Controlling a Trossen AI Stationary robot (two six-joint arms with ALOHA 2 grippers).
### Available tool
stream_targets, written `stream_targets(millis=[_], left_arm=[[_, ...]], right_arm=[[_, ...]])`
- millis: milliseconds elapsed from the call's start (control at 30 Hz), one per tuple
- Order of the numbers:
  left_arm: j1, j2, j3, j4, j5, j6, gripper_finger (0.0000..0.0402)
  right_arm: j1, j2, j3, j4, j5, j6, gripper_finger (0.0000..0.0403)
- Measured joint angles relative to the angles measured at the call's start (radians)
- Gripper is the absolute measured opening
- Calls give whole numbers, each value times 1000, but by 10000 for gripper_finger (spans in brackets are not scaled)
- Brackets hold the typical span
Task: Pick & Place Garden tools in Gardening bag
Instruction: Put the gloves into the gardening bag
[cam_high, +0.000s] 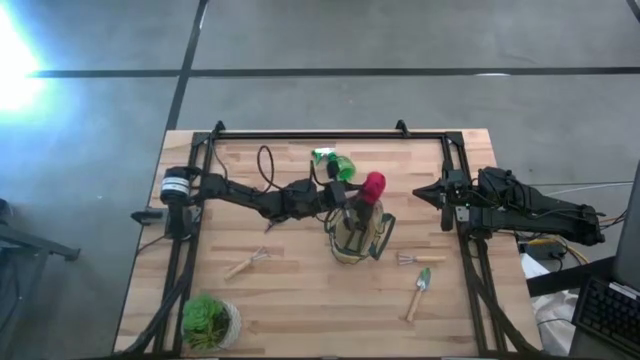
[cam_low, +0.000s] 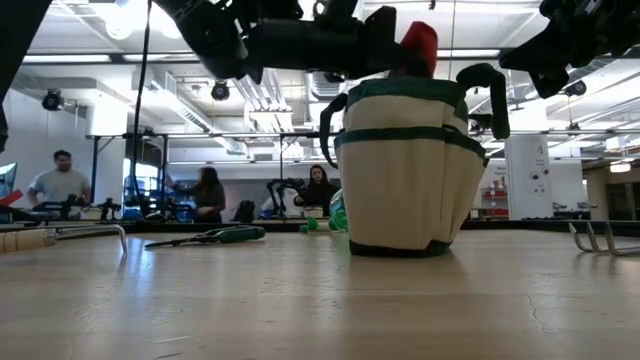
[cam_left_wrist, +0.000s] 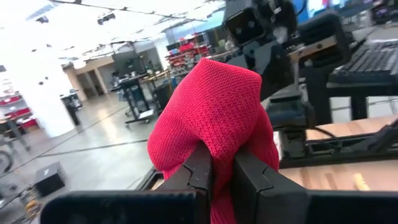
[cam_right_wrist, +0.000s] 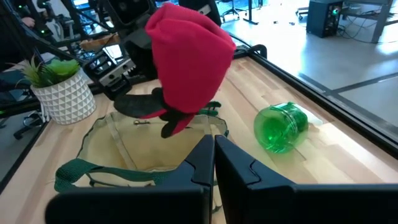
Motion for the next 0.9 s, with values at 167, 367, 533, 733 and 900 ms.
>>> stream_targets(millis=[167, 367, 533, 733, 900], left_arm=[[1, 0, -8, -2, -5, 1, 30], [0, 0, -15, -3, -5, 8, 30], [0, 0, -15, 0, -5, 22, 30], [0, 0, -15, 1, -4, 43, 30], [0, 0, -15, 1, -4, 60, 30]], right_arm=[[0, 0, 0, 0, 0, 0, 8], [0, 13, 0, 102, -13, 47, 8], [0, 86, -25, 253, -59, 67, 8], [0, 229, -4, 379, -87, 60, 15], [0, 299, 68, 374, -90, 7, 56]])
